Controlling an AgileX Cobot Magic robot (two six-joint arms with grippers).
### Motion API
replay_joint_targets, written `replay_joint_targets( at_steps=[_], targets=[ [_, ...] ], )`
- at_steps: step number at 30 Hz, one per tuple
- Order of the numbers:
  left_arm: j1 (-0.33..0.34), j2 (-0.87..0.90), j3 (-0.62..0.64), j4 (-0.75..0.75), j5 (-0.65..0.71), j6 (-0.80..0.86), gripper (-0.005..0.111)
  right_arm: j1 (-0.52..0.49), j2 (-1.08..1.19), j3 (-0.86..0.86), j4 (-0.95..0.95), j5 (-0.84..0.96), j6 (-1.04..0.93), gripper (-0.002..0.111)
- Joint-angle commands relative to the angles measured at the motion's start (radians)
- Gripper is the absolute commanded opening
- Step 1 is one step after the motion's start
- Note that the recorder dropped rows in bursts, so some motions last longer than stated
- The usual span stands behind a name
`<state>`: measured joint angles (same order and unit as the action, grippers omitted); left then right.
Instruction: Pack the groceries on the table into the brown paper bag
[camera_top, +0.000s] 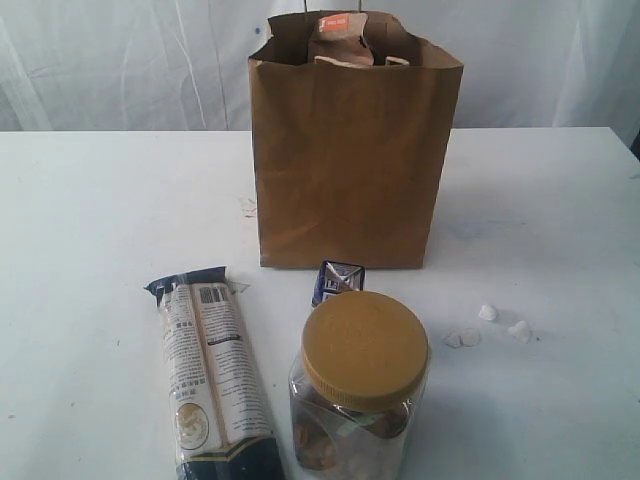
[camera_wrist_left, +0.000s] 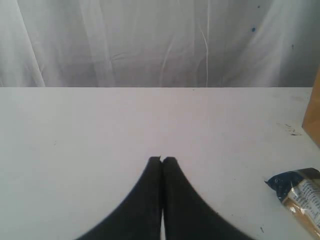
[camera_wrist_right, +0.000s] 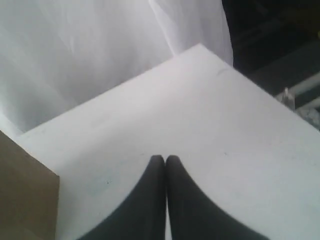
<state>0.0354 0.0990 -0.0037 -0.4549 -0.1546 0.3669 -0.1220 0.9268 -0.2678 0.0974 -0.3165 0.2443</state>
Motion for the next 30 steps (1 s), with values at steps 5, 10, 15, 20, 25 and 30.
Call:
replay_joint_targets(
  at_steps=[5, 10, 15, 20, 25, 30],
  targets=[
    [-0.003, -0.005, 0.004, -0.016, -0.003, 0.001, 0.0, -0.007, -0.374, 0.158, 0.093, -0.108, 0.072, 0.0],
    [-0.003, -0.005, 0.004, -0.016, -0.003, 0.001, 0.0, -0.007, -0.517, 0.158, 0.083, 0.01, -0.25, 0.0],
    [-0.003, -0.005, 0.004, -0.016, -0.003, 0.001, 0.0, -0.007, -0.568, 0.158, 0.085, 0.185, -0.399, 0.0],
    [-0.003, -0.005, 0.004, -0.016, -0.003, 0.001, 0.0, 0.023, -0.57, 0.159, 0.087, 0.187, -0.399, 0.0],
    [-0.003, -0.005, 0.004, -0.016, -0.003, 0.001, 0.0, 0.089, -0.57, 0.159, 0.087, 0.187, -0.399, 0.0],
    [-0.003, -0.005, 0.004, -0.016, -0.003, 0.001, 0.0, 0.139, -0.682, 0.241, 0.085, 0.218, -0.439, 0.0]
  ],
)
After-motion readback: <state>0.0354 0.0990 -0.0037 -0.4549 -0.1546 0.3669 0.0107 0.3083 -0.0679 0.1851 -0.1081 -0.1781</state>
